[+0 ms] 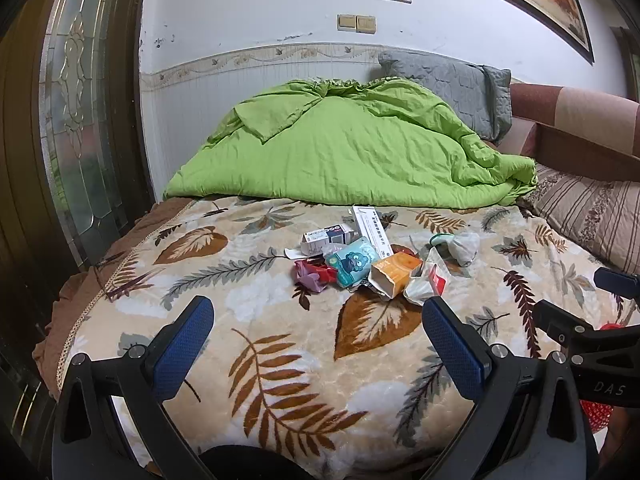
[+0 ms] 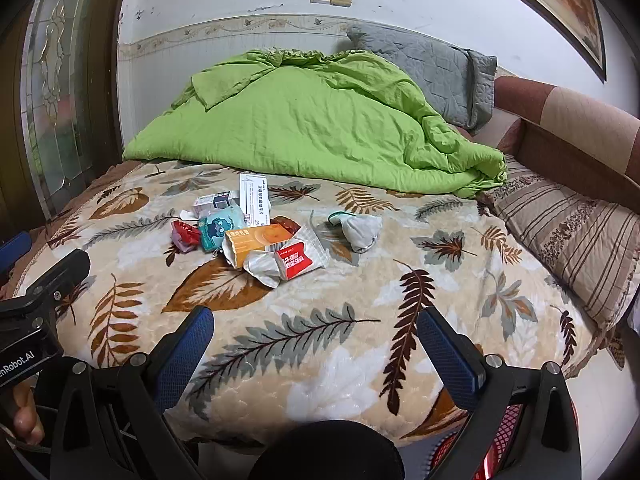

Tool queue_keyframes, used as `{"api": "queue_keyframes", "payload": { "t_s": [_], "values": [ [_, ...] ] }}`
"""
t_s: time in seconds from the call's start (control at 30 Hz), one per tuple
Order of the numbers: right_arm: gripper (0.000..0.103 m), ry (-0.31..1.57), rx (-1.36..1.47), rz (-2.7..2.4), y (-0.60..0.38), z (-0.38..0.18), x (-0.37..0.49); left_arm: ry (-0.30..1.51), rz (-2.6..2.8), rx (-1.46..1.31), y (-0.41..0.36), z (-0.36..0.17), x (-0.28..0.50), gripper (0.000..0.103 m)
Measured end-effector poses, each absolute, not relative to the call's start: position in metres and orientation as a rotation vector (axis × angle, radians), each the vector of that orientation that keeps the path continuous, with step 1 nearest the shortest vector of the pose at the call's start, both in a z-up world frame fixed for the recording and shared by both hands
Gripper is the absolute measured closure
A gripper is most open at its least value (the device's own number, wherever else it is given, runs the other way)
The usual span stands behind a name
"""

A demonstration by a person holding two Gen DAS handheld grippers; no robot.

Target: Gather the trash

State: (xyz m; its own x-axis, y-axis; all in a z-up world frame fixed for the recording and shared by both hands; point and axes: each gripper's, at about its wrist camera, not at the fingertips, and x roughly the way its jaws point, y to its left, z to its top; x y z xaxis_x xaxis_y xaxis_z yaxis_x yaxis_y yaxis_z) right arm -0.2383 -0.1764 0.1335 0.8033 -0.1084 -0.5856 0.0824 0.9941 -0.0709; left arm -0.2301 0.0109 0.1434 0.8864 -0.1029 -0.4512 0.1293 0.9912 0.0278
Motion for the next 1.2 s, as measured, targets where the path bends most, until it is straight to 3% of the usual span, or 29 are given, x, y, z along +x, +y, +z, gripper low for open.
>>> {"api": "queue_keyframes", "payload": {
  "t_s": [0.33, 0.6, 0.7, 0.87, 1.03, 1.2],
  "values": [
    [0.000, 0.644, -0.016, -0.088, -0.180, 0.135, -0.240, 0.474, -0.123, 0.051, 0.012, 0.147, -0.233, 0.000],
    [0.001, 0.772, 0.232, 0.055, -0.210, 0.125, -0.205, 0.583, -0.164, 0.001, 0.033, 0.143, -0.199, 0.000],
    [0.003, 0.833, 0.313, 0.097, -0.217, 0.112, -0.179, 0.611, -0.168, 0.003, 0.040, 0.137, -0.184, 0.000],
    [0.016, 0.919, 0.445, 0.132, -0.229, 0.090, -0.135, 0.678, -0.189, -0.054, 0.052, 0.126, -0.153, 0.000],
    [0.020, 0.995, 0.607, 0.132, -0.238, 0.064, -0.089, 0.777, -0.208, -0.132, 0.061, 0.112, -0.117, 0.020],
    [0.024, 1.041, 0.693, 0.096, -0.239, 0.042, -0.051, 0.846, -0.217, -0.210, 0.070, 0.098, -0.087, 0.030]
  ]
}}
